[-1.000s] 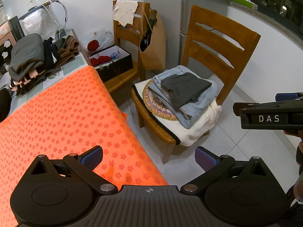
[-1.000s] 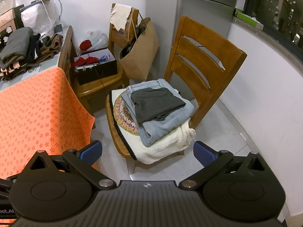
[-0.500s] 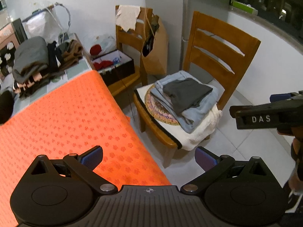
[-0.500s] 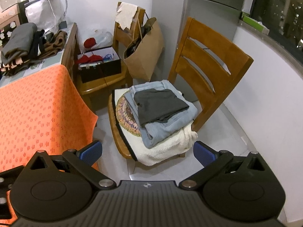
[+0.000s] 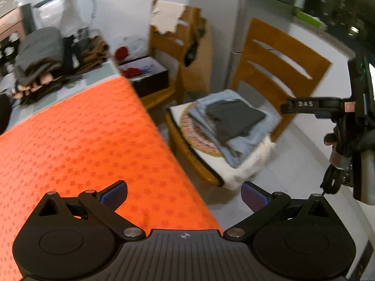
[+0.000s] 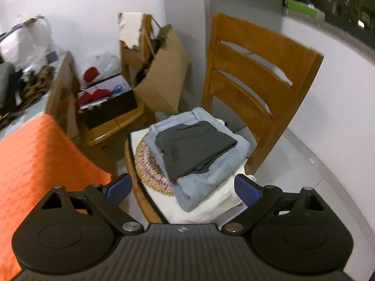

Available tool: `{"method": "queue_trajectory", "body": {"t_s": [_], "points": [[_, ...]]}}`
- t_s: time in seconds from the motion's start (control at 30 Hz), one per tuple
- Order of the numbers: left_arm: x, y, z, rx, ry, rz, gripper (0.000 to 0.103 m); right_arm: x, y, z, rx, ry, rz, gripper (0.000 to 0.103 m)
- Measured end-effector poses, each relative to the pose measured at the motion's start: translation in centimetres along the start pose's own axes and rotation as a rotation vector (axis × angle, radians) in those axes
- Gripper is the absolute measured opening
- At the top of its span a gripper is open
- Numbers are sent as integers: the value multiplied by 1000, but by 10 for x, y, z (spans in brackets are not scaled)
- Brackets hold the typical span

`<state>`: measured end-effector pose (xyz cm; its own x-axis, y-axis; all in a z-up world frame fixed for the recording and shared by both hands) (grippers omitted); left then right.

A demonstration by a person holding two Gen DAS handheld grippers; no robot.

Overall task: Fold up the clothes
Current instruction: 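Reach the right gripper to the dark grey garment on the chair and grasp it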

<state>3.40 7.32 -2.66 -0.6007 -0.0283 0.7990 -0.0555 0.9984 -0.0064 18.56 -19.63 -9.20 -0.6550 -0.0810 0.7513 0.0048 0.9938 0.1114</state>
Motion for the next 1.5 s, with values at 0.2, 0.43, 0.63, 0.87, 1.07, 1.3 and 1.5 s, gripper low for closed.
{"method": "queue_trajectory", "body": {"t_s": [0.2, 0.43, 0.63, 0.87, 1.07, 1.3, 1.5], "points": [[-20, 4, -25, 73, -68, -129, 93, -107, -33, -12, -37, 14, -23, 88], [-33, 7, -55, 206, -122, -237, 93, -240, -65, -3, -145, 109, -21, 80], [-53, 17, -74, 287, -65, -342, 94, -326, -69, 5, -194, 171, -2, 77], [-72, 18, -80, 285, 8, -398, 94, -388, -77, 6, -261, 199, -5, 72], [-76, 21, -79, 274, 35, -413, 94, -393, -80, 1, -315, 180, -83, 20], [-71, 31, -78, 259, 11, -397, 93, -328, -70, -40, -300, 24, -197, 13], [-52, 44, -72, 254, -62, -378, 93, -231, -46, -78, -229, -114, -272, 13]]}}
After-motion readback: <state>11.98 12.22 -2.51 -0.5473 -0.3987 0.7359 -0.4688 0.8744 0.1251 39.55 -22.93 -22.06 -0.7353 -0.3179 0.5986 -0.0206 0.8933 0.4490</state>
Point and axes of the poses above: each gripper's, at about its wrist camera, not at the fingertips, and x roughly against the way its jaws point, y to its left, z to its underside, the point moved 1 cm from there along -x, roughly the way its jaws point
